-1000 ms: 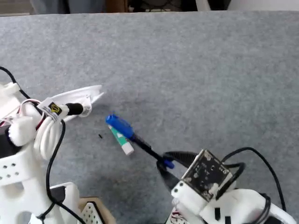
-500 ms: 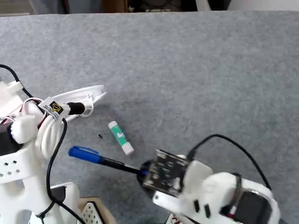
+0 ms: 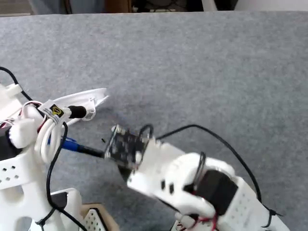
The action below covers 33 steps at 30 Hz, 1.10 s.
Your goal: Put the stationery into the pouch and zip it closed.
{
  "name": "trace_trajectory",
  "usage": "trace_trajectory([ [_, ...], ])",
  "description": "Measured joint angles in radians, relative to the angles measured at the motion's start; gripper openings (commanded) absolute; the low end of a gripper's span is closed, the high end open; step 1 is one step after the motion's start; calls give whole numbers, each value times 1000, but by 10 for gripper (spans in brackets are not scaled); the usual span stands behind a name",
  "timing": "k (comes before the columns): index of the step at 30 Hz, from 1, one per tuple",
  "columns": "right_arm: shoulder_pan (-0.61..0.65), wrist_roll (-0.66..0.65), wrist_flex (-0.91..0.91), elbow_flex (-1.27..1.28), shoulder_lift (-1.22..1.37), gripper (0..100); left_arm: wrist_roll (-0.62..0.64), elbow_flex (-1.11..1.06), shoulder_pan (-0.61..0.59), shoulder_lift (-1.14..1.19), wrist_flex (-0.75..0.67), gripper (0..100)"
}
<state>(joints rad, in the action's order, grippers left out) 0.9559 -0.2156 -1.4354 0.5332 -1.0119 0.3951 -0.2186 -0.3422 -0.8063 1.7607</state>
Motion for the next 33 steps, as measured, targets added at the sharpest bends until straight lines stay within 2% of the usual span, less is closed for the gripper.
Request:
trace_trajectory([
  [10,-316,-106,58,0,86,12,0,0,37,0,-2,28],
  [16,-391,-109,58,-38,58,12,0,0,60,0,-2,28],
  [21,-394,-109,55,-72,-38,12,0,0,60,0,-2,28],
  [24,-393,-109,-12,-72,-75,12,0,0,60,0,-2,28],
  [29,-190,-107,-216,-74,-129,12,0,0,60,0,-2,28],
  [31,-120,-81,-233,-74,-140,12,0,0,60,0,-2,28],
  [33,-104,-68,-222,-74,-138,12,0,0,60,0,-2,28],
])
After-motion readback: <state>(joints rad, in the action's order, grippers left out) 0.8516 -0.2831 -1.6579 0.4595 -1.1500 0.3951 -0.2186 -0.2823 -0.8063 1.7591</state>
